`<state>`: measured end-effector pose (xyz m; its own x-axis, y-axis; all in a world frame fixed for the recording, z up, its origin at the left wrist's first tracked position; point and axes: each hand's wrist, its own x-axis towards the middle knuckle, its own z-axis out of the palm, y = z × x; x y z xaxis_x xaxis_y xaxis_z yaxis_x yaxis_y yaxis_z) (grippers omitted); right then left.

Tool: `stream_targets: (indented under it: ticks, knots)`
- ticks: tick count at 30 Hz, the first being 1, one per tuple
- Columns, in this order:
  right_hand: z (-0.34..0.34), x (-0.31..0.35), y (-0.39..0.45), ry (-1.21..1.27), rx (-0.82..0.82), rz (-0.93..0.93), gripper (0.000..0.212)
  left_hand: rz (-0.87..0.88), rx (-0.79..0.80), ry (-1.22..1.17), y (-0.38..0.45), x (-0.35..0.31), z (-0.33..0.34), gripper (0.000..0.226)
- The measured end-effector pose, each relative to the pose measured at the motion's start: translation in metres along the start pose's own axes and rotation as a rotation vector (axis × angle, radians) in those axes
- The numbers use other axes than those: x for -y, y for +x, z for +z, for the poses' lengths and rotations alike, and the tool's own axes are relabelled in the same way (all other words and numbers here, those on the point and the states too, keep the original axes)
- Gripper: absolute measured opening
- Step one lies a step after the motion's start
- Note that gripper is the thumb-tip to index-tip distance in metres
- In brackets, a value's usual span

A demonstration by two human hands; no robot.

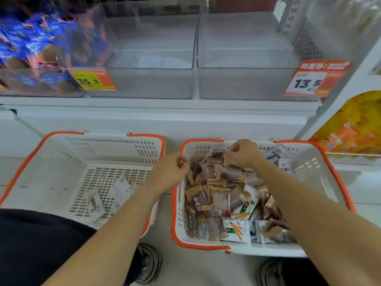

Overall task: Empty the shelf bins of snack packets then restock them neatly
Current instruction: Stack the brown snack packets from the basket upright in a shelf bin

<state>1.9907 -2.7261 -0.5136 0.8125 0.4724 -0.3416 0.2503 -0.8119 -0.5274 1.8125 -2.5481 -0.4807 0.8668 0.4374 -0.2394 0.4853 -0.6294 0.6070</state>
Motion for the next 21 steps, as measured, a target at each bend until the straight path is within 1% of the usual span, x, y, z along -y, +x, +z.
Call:
stream_targets:
  ticks: [3, 6, 8, 9, 11, 12, 14, 16, 17, 19, 20, 21]
  knots:
    - [-0.025, -0.066, -0.008, -0.004, -0.083, 0.217, 0.018, 0.118, 0.158, -0.059, 0.006, -0.034, 0.053, 0.014]
    - [-0.044, -0.115, -0.019, 0.016, -0.175, 0.374, 0.043, 0.177, 0.277, -0.044, 0.020, -0.052, 0.101, 0.021]
    - [-0.050, -0.137, -0.023, 0.061, -0.205, 0.452, 0.058, 0.205, 0.316, 0.014, 0.035, -0.062, 0.123, 0.027]
    - [-0.050, -0.147, -0.022, 0.071, -0.198, 0.500, 0.063, 0.214, 0.304, 0.045, 0.045, -0.068, 0.132, 0.030]
    - [-0.050, -0.159, -0.012, 0.128, -0.146, 0.583, 0.076, 0.199, 0.208, 0.096, 0.069, -0.079, 0.145, 0.036]
    - [-0.046, -0.160, -0.004, 0.194, -0.122, 0.584, 0.081, 0.170, 0.146, 0.115, 0.081, -0.082, 0.149, 0.041]
    - [-0.035, -0.159, 0.014, 0.409, -0.118, 0.513, 0.084, 0.114, 0.053, 0.152, 0.103, -0.083, 0.157, 0.052]
    - [-0.019, -0.160, 0.032, 0.559, -0.140, 0.470, 0.096, 0.096, -0.003, 0.199, 0.116, -0.080, 0.161, 0.057]
    - [-0.013, -0.158, 0.037, 0.582, -0.130, 0.472, 0.102, 0.109, -0.021, 0.217, 0.118, -0.078, 0.165, 0.055]
    - [-0.005, -0.155, 0.044, 0.564, -0.152, 0.506, 0.112, 0.166, 0.011, 0.218, 0.113, -0.074, 0.173, 0.049]
    - [-0.003, -0.155, 0.048, 0.544, -0.183, 0.518, 0.113, 0.207, 0.038, 0.215, 0.110, -0.072, 0.180, 0.047]
    - [0.000, -0.156, 0.050, 0.545, -0.213, 0.518, 0.109, 0.245, 0.060, 0.232, 0.109, -0.069, 0.187, 0.047]
